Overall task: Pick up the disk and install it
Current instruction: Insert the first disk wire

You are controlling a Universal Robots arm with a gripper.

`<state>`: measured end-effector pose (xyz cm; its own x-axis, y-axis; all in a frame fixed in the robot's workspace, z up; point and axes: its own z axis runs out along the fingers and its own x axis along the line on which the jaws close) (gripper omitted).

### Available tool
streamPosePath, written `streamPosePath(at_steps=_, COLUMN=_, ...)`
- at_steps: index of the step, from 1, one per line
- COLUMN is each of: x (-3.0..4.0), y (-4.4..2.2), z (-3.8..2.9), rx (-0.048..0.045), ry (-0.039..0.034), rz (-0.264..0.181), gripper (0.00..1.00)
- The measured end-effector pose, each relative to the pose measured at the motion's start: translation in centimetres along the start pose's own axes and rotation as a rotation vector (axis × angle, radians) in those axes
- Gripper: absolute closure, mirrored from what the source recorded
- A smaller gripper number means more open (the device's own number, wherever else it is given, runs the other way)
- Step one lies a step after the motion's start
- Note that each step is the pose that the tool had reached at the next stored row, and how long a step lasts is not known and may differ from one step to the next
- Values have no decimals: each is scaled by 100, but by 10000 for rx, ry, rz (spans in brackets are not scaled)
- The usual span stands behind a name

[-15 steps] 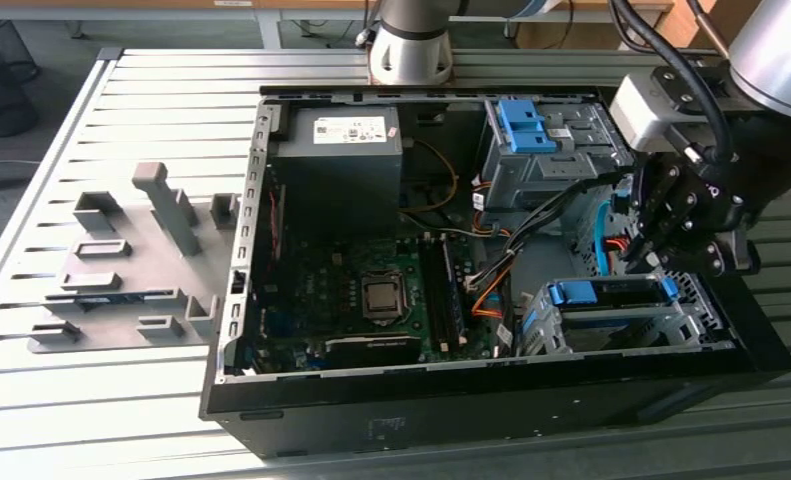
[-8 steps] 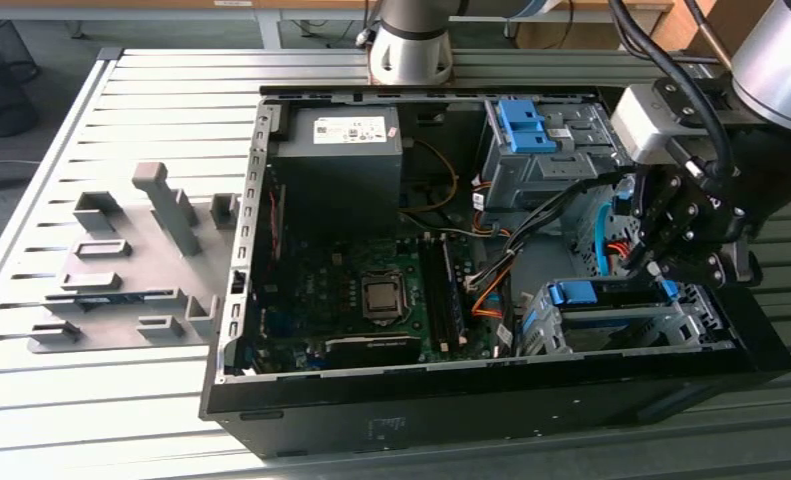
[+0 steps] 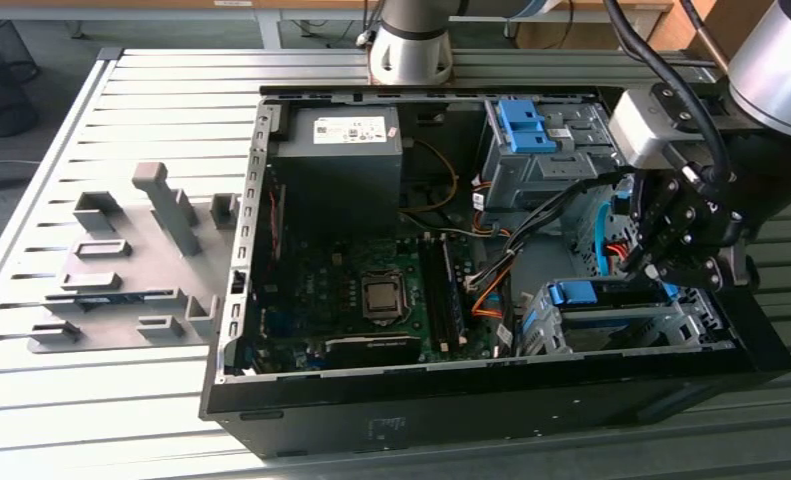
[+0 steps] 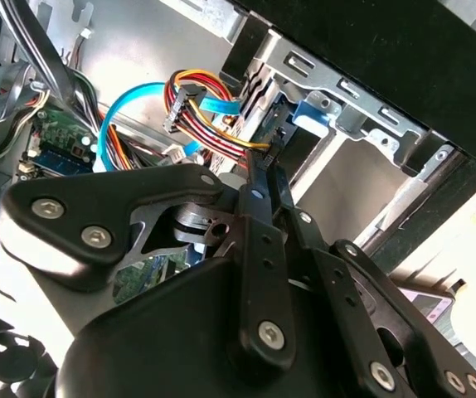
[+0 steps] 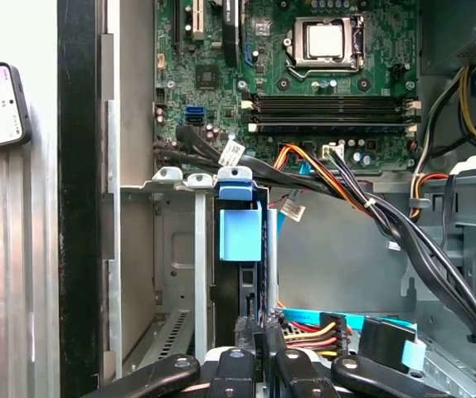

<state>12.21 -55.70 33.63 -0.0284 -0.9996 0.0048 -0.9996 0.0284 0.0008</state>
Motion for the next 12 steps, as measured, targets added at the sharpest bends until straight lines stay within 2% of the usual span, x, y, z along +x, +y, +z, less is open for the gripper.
streamPosePath(at_steps=12, x=-1, y=-6, z=27, rx=0, ry=-1, rz=-1, gripper=84)
